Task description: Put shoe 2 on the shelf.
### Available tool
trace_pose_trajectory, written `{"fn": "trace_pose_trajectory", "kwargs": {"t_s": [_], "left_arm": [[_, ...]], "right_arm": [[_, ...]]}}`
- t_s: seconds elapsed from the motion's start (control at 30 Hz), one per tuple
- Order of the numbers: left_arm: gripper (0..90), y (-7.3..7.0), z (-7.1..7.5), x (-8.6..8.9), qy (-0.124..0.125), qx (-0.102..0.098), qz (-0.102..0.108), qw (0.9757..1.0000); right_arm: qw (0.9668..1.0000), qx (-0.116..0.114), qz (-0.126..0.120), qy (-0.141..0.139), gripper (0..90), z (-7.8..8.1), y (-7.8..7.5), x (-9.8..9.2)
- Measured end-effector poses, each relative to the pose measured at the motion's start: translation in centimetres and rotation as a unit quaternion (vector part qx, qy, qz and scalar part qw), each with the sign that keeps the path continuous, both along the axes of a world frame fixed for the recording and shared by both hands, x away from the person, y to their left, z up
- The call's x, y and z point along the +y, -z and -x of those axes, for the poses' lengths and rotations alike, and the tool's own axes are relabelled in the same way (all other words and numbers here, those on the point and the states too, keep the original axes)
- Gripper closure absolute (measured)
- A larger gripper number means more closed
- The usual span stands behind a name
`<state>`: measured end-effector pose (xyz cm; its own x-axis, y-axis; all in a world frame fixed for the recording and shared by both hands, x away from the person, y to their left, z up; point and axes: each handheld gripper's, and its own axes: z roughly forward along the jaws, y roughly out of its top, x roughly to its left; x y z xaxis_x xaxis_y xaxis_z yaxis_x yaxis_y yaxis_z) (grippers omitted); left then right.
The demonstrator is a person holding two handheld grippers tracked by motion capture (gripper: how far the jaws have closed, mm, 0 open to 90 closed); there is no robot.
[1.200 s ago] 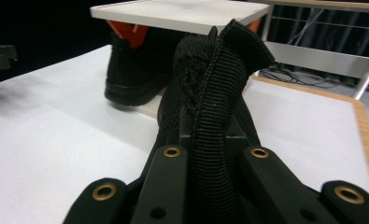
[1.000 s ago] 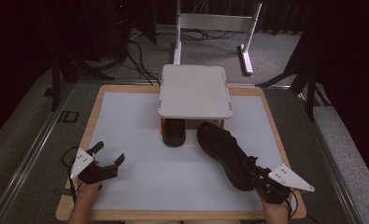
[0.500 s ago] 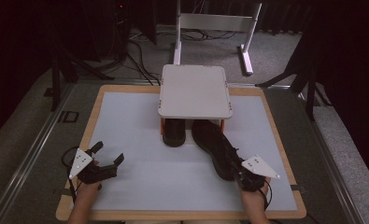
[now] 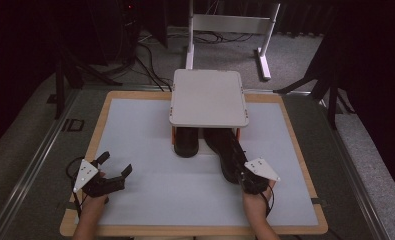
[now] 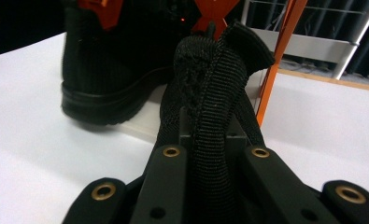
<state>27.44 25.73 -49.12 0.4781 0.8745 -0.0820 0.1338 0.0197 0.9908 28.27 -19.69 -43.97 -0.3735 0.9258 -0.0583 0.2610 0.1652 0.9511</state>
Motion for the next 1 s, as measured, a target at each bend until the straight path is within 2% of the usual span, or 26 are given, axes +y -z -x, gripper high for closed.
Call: {"fn": "trace_pose_trajectory", "kwargs": {"t_s": [0.23, 0.33, 0.37, 0.5, 0.53, 0.6, 0.7, 0.77, 1.0], "left_arm": [[2.1, 0.0, 0.0, -0.1, -0.008, 0.001, -0.005, 1.0], [2.1, 0.0, 0.0, -0.1, -0.006, -0.001, -0.007, 1.0], [2.1, 0.0, 0.0, -0.1, -0.006, 0.0, -0.006, 1.0], [2.1, 0.0, 0.1, -0.1, -0.006, 0.0, -0.006, 1.0], [2.1, 0.0, 0.1, -0.1, -0.006, -0.001, -0.006, 1.0], [2.1, 0.0, 0.1, -0.1, -0.006, -0.001, -0.006, 1.0], [2.1, 0.0, 0.1, -0.1, -0.006, -0.001, -0.005, 1.0], [2.1, 0.0, 0.1, -0.1, -0.006, -0.001, -0.005, 1.0], [2.1, 0.0, 0.1, -0.1, -0.005, -0.001, -0.005, 1.0]], "right_arm": [[0.9993, 0.011, -0.022, 0.03, 83.9, -2.0, 0.2, 1.1], [0.9992, 0.007, -0.017, 0.036, 83.9, -2.4, 0.5, 1.5], [0.9988, 0.009, -0.021, 0.043, 83.8, -3.1, 0.6, 1.9], [0.9984, 0.011, -0.02, 0.051, 83.6, -3.8, 0.7, 2.2], [0.9975, 0.014, -0.03, 0.063, 83.1, -4.9, 0.9, 2.6], [0.9974, 0.013, -0.029, 0.065, 83.1, -5.0, 0.9, 2.7], [0.9965, 0.012, -0.025, 0.078, 83.0, -6.1, 1.3, 3.6], [0.9958, 0.013, -0.033, 0.084, 83.0, -6.6, 1.4, 3.8], [0.9955, 0.011, -0.037, 0.087, 82.8, -8.0, 1.8, 4.0]]}}
